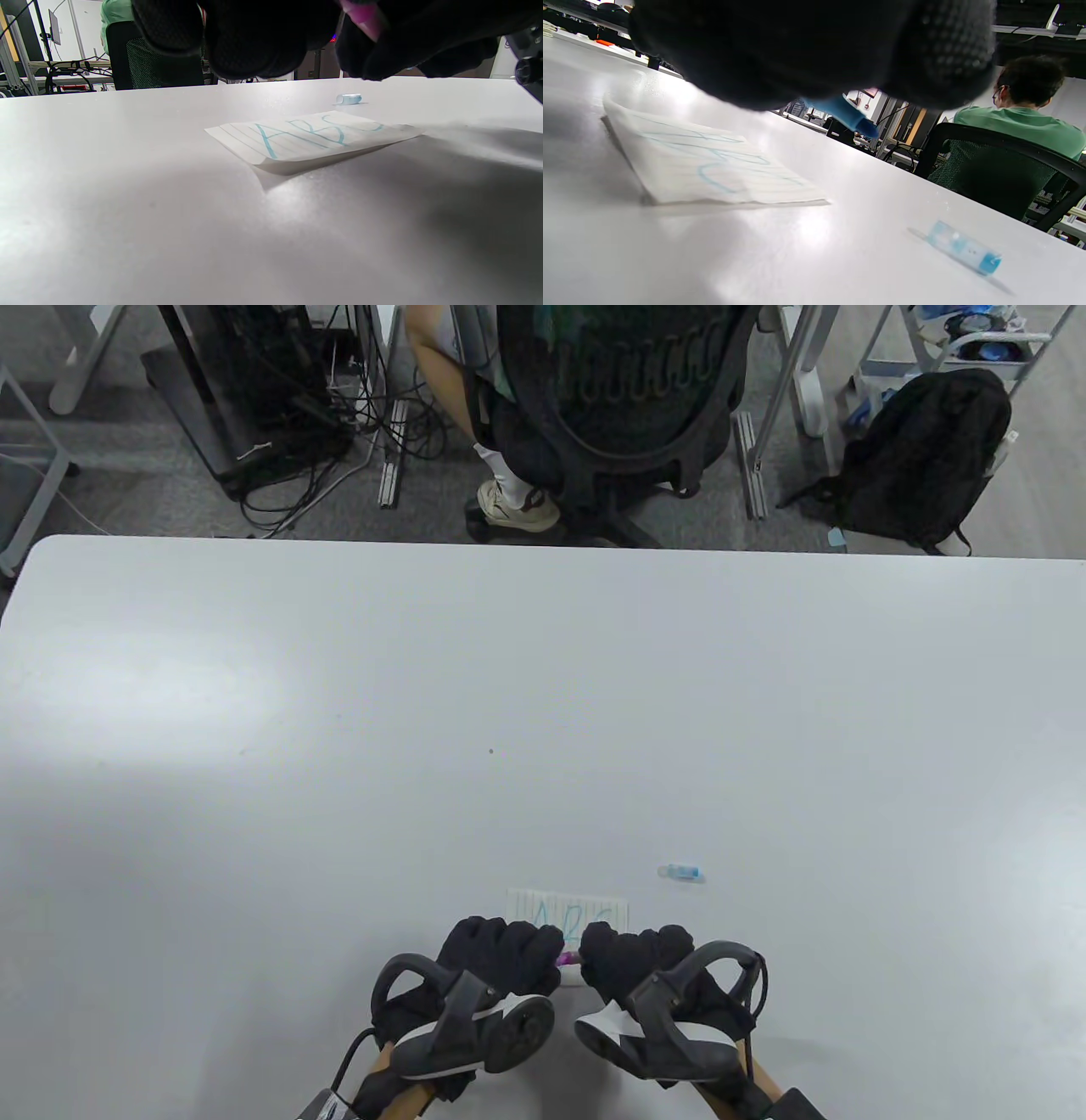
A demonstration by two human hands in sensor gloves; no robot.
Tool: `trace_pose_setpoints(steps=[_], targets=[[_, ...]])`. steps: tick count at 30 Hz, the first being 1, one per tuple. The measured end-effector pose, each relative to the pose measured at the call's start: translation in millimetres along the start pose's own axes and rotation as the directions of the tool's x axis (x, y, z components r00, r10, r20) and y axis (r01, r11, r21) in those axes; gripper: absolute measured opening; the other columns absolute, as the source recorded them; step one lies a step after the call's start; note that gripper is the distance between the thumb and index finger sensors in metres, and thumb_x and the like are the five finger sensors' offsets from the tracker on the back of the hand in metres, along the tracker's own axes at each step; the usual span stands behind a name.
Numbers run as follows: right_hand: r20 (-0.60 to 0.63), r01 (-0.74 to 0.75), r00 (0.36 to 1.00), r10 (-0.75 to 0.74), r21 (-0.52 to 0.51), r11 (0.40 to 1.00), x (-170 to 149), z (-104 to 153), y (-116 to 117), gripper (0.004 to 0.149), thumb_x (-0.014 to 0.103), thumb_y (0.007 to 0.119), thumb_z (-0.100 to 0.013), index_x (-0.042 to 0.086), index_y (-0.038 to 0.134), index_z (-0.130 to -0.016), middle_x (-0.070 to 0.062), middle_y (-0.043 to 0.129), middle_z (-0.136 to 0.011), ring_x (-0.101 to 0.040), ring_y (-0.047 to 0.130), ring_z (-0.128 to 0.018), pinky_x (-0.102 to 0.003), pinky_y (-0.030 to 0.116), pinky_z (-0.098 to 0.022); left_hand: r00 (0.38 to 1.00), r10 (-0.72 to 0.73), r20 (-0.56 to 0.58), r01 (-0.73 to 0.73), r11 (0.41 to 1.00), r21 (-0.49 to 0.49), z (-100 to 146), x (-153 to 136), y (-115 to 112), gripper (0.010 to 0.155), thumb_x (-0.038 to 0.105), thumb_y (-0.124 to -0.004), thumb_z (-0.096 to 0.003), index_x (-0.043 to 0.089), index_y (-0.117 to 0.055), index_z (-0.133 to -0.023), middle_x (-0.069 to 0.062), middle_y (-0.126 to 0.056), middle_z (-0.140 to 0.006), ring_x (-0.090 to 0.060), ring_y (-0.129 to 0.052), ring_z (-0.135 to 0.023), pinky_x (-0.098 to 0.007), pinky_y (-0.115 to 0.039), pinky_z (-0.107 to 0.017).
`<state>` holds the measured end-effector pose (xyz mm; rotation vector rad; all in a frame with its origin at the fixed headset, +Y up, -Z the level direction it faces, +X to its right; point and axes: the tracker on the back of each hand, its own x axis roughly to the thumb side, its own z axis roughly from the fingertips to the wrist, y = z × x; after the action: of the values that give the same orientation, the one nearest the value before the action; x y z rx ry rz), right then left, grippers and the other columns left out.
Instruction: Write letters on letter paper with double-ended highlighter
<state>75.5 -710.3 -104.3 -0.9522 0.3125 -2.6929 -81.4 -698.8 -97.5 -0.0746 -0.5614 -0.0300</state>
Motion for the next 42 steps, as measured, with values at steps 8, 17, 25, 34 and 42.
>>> trace_pose_setpoints(steps=[8,17,25,34,42], targets=[[-0.111,0.311,0.947,-0.303,0.067,0.948,-16.2,-4.3,3.0,0.058,0.043,0.07,-0.053,0.008,0.075,-0.099,-0.009,0.099,-0.052,-0.019,0.101,-0.033,-0.048,0.087,-0.039,0.999,0.008,-0.032,-0.008,1.0,0.004,-3.1,-11.3,-1.4,0.052,0.046,-0.052,-0.0619,0.021,-0.063,-0.107,0.0,-0.08,-0.097,-0.015,-0.088,-0.078,-0.049,-0.073,-0.076],[-0.198,0.35,0.914,-0.353,-0.056,0.935,-54.0,0.8,-12.1,0.061,0.044,0.068,-0.054,0.009,0.069,-0.104,-0.013,0.097,-0.065,-0.024,0.101,-0.046,-0.052,0.084,-0.046,0.99,0.103,-0.095,-0.1,0.994,0.034,1.1,-36.9,4.4,0.052,0.045,-0.052,-0.062,0.022,-0.061,-0.108,0.0,-0.078,-0.098,-0.014,-0.087,-0.079,-0.048,-0.072,-0.076],[-0.293,0.297,0.907,-0.302,-0.061,0.953,-88.9,2.6,-4.6,0.062,0.043,0.066,-0.055,0.011,0.063,-0.107,-0.029,0.078,-0.096,-0.043,0.088,-0.077,-0.064,0.07,-0.06,0.971,0.19,-0.143,-0.185,0.982,0.048,1.2,-56.8,3.6,0.052,0.044,-0.051,-0.062,0.022,-0.06,-0.108,0.0,-0.077,-0.099,-0.014,-0.086,-0.08,-0.049,-0.072,-0.077],[-0.394,0.259,0.904,-0.163,0.202,0.945,-105.1,-1.9,44.8,0.061,0.039,0.067,-0.055,0.01,0.062,-0.109,-0.035,0.066,-0.105,-0.053,0.075,-0.089,-0.07,0.062,-0.062,0.957,0.223,-0.185,-0.218,0.975,0.047,1.2,-73.7,-0.5,0.052,0.043,-0.052,-0.0617,0.023,-0.06,-0.109,0.0,-0.077,-0.1,-0.015,-0.086,-0.081,-0.049,-0.071,-0.077],[-0.365,0.199,0.927,-0.088,0.278,0.94,-103.1,-8.8,64.4,0.048,0.032,0.075,-0.053,0.013,0.076,-0.096,-0.024,0.078,-0.097,-0.044,0.084,-0.082,-0.067,0.067,-0.062,0.951,0.232,-0.203,-0.227,0.973,0.044,1.0,-80.0,-3.4,0.052,0.042,-0.052,-0.0615,0.023,-0.06,-0.109,0.0,-0.077,-0.1,-0.015,-0.086,-0.081,-0.049,-0.071,-0.077]])
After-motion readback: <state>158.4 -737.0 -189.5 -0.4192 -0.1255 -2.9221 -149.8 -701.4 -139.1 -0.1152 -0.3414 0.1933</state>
